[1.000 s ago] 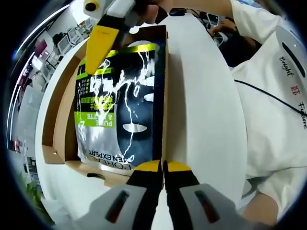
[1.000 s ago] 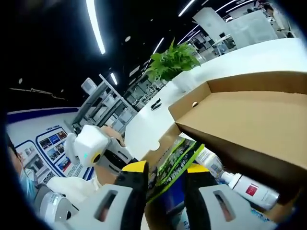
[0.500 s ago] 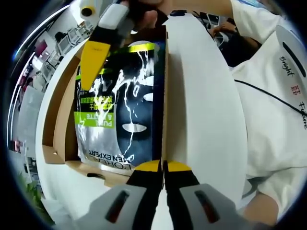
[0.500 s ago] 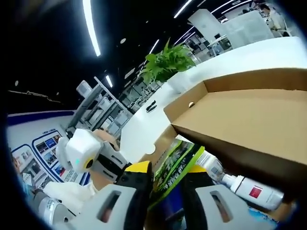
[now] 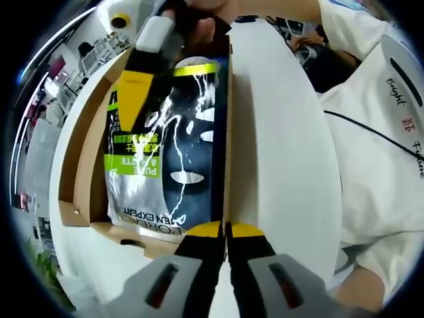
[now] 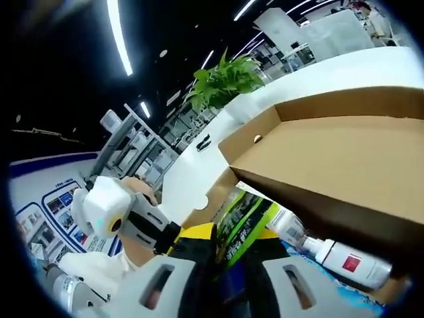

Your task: Operate the shoe box by opening the lid, removing the specified soft item, and placing it in the target area until the item is outside and the box remains undamaged.

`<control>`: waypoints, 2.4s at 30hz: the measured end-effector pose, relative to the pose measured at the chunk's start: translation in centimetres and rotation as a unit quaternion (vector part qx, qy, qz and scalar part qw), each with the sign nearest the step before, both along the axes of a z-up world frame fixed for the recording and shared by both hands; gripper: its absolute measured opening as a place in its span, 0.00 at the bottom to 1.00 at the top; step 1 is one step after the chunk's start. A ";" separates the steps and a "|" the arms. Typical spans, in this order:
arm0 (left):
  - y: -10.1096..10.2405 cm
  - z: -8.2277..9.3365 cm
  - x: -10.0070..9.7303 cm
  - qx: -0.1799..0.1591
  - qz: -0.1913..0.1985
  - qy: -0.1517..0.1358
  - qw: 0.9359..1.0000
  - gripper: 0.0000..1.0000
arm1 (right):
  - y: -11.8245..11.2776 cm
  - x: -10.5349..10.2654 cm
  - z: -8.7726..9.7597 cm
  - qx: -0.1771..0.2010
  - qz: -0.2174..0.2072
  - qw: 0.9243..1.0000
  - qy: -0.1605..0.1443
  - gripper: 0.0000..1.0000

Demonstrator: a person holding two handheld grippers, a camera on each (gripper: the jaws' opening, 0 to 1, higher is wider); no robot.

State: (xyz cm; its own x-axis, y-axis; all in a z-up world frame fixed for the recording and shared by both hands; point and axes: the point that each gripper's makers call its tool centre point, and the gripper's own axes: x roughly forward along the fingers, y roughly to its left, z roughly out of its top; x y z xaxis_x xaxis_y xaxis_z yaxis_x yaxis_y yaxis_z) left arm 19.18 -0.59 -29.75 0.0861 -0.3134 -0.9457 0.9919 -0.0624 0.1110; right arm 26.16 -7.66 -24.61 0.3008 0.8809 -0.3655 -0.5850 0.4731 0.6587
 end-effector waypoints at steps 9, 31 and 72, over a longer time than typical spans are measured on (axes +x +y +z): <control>-0.1 0.0 0.0 -0.001 0.002 -0.001 1.000 0.02 | -0.3 0.2 -0.3 -0.010 -0.006 1.000 -0.001 0.11; -0.1 0.0 0.1 -0.005 -0.002 0.001 1.000 0.02 | -0.4 0.5 0.2 -0.007 -0.017 1.000 0.007 0.00; -0.2 0.0 0.0 -0.001 0.000 0.009 1.000 0.02 | -3.0 0.0 4.1 0.053 -0.021 0.998 0.013 0.00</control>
